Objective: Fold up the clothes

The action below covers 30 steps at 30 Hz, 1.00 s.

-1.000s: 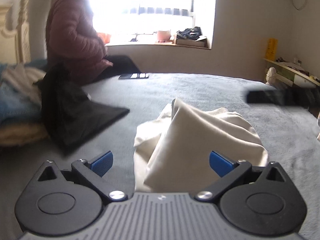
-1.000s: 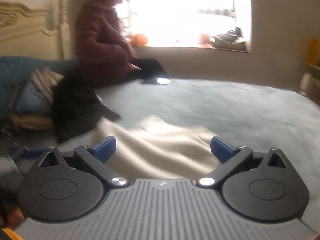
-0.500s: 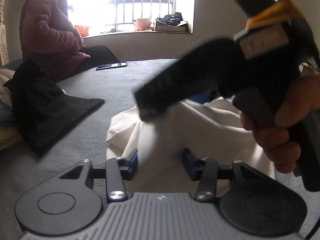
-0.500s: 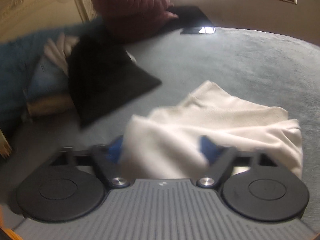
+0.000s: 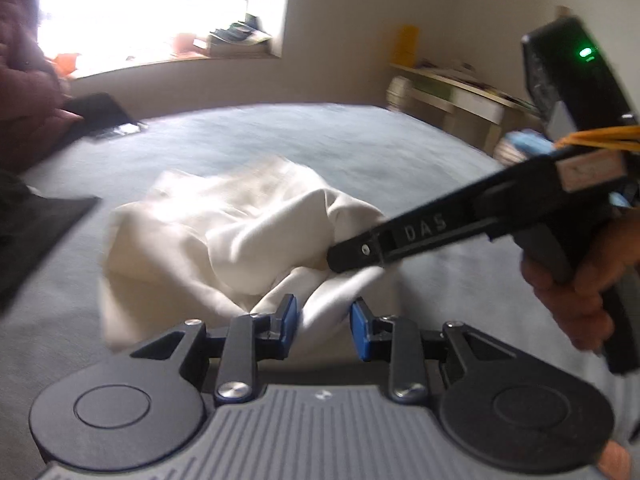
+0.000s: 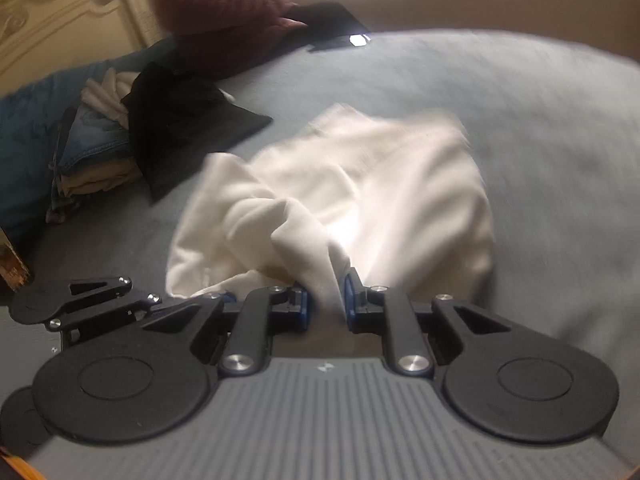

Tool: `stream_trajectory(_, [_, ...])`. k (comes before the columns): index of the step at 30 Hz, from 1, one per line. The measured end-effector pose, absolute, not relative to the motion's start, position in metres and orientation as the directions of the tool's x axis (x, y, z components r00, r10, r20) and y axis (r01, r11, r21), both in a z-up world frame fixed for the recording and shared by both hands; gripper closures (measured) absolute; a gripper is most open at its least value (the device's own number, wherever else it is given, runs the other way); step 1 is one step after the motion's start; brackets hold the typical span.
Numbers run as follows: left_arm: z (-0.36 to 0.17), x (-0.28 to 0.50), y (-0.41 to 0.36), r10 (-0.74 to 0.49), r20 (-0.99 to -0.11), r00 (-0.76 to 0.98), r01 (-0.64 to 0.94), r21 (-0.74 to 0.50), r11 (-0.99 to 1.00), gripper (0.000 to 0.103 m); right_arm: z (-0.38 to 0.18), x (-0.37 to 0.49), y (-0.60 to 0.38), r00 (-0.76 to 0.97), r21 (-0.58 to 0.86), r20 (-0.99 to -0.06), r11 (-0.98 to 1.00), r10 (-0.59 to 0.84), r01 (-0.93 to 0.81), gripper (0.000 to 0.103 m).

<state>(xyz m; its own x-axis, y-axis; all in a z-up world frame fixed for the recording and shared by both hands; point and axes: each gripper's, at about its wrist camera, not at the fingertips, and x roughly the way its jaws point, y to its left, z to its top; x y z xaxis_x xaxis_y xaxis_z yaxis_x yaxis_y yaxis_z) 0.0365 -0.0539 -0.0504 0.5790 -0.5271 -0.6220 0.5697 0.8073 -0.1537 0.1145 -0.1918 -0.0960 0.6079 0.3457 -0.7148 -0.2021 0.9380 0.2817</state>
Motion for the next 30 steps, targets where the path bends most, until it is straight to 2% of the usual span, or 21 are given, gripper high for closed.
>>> stream_trajectory(3, [-0.048, 0.02, -0.044, -0.591, -0.618, 0.518, 0.599, -0.231, 0.766, 0.068, -0.104, 0.09, -0.219, 0.604, 0.317, -0.724, 0.938, 0.333, -0.137, 0.089])
stream_trajectory(7, [-0.041, 0.005, -0.02, -0.631, -0.597, 0.495, 0.579, -0.314, 0.752, 0.051, -0.107, 0.065, -0.252, 0.613, 0.376, -0.72, 0.925, 0.325, -0.049, 0.09])
stream_trajectory(12, [-0.042, 0.03, 0.01, -0.53, -0.623, 0.576, 0.426, -0.325, 0.844, 0.037, -0.115, 0.037, -0.285, 0.613, 0.444, -0.723, 0.894, 0.319, 0.058, 0.091])
stream_trajectory(14, [-0.049, 0.044, 0.017, -0.485, -0.637, 0.599, 0.343, -0.343, 0.874, 0.029, -0.125, 0.032, -0.286, 0.597, 0.428, -0.743, 0.9, 0.301, 0.079, 0.091])
stream_trajectory(18, [-0.064, 0.074, 0.031, -0.402, -0.681, 0.612, 0.199, -0.36, 0.912, 0.028, -0.142, 0.025, -0.288, 0.574, 0.422, -0.766, 0.9, 0.289, 0.109, 0.089])
stream_trajectory(21, [-0.063, 0.084, 0.033, -0.381, -0.683, 0.623, 0.161, -0.364, 0.917, 0.028, -0.132, 0.022, -0.294, 0.577, 0.447, -0.76, 0.885, 0.299, 0.13, 0.081])
stream_trajectory(22, [-0.06, 0.086, 0.035, -0.383, -0.674, 0.631, 0.162, -0.368, 0.915, 0.026, -0.128, 0.021, -0.296, 0.577, 0.451, -0.76, 0.882, 0.299, 0.136, 0.073])
stream_trajectory(23, [-0.057, 0.087, 0.036, -0.384, -0.664, 0.642, 0.164, -0.371, 0.914, 0.022, -0.124, 0.02, -0.299, 0.577, 0.454, -0.76, 0.879, 0.298, 0.143, 0.062])
stream_trajectory(25, [-0.052, 0.091, 0.037, -0.382, -0.644, 0.663, 0.17, -0.368, 0.914, 0.017, -0.116, 0.014, -0.308, 0.591, 0.437, -0.761, 0.884, 0.266, 0.165, 0.052])
stream_trajectory(30, [-0.057, 0.116, 0.026, -0.367, -0.651, 0.665, 0.191, -0.327, 0.925, 0.017, -0.097, 0.0, -0.323, 0.684, 0.468, -0.695, 0.862, 0.222, 0.196, 0.049])
